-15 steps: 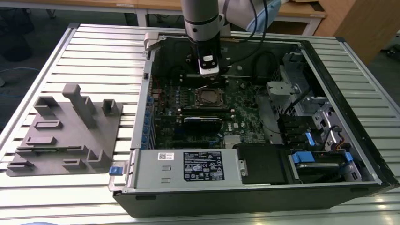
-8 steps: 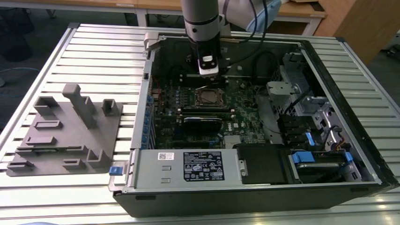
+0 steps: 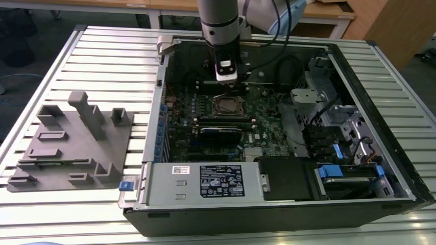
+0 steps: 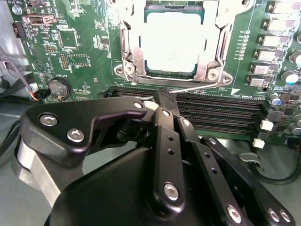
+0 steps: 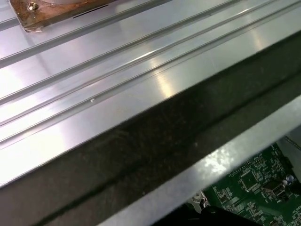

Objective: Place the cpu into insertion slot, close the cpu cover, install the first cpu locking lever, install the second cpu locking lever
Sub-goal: 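Install the first cpu locking lever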

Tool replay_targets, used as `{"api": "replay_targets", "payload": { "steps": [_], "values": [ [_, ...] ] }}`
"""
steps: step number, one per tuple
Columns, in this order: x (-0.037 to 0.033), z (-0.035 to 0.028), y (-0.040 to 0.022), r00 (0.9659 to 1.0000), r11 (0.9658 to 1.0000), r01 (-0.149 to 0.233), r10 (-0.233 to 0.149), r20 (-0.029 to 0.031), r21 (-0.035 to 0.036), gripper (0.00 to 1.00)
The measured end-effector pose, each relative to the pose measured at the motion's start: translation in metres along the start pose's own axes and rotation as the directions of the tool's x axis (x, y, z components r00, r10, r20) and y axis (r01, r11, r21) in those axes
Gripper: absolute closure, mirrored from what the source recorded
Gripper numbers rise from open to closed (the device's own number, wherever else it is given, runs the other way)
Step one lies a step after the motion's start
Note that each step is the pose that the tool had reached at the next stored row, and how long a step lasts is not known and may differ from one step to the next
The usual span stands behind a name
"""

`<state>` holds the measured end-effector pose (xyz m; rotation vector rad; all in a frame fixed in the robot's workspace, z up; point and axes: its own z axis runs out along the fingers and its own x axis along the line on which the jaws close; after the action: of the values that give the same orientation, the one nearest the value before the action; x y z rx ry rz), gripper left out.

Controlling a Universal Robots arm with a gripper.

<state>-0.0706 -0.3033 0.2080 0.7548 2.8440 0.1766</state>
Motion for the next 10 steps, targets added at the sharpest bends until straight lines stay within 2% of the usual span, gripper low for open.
{"api": "replay_targets", "payload": {
  "steps": [10],
  "values": [
    [0.0021, 0.0014, 0.0036, 0.9998, 0.9998, -0.018, 0.018, 0.0043, 0.0047, 0.89]
  ]
}}
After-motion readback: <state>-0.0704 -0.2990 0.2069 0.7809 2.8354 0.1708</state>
